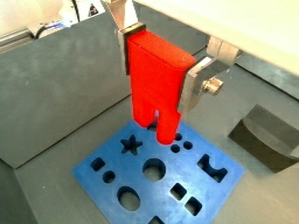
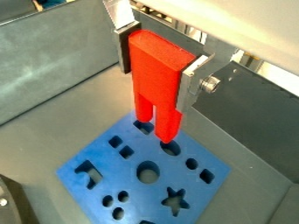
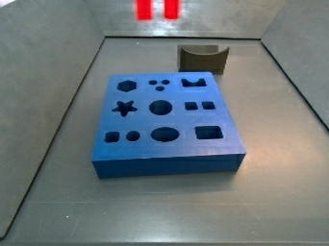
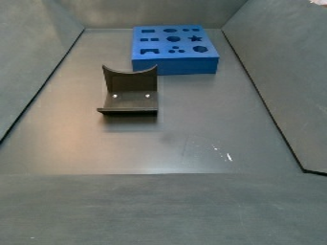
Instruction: Insert the square-circle object.
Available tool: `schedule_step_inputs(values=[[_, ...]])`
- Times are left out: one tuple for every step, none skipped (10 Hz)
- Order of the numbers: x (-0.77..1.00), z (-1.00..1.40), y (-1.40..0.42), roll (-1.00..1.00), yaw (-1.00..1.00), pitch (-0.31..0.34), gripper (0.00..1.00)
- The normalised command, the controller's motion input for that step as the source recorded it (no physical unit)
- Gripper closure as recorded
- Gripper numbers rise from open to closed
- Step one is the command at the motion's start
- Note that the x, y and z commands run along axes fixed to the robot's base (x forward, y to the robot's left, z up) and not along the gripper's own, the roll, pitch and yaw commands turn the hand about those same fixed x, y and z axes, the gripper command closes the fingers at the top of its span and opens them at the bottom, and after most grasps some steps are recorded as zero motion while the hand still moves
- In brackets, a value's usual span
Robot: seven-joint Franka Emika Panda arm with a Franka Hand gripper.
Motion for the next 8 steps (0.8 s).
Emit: schedule_step_inputs(values=[[-0.39,-1.0,-0.74,0.18,0.3,0.0,1.0],[-0.38,-1.0,-0.77,0.16,0.22,0.0,1.0],[-0.35,-1.0,-0.74,0.18,0.19,-0.026,1.0],[-0.1,-1.0,-0.54,0.17,0.0,-0.034,1.0],[-0.04,-1.0,-0.43,0.13,0.0,-0.039,1.0],[0.0,-1.0,-0.28,0.11,0.0,-0.027,1.0],[-0.04,-1.0,-0.05,0.05,-0.09,-0.026,1.0],[0.0,-1.0,0.0,0.01,-0.2,-0.019,1.0]])
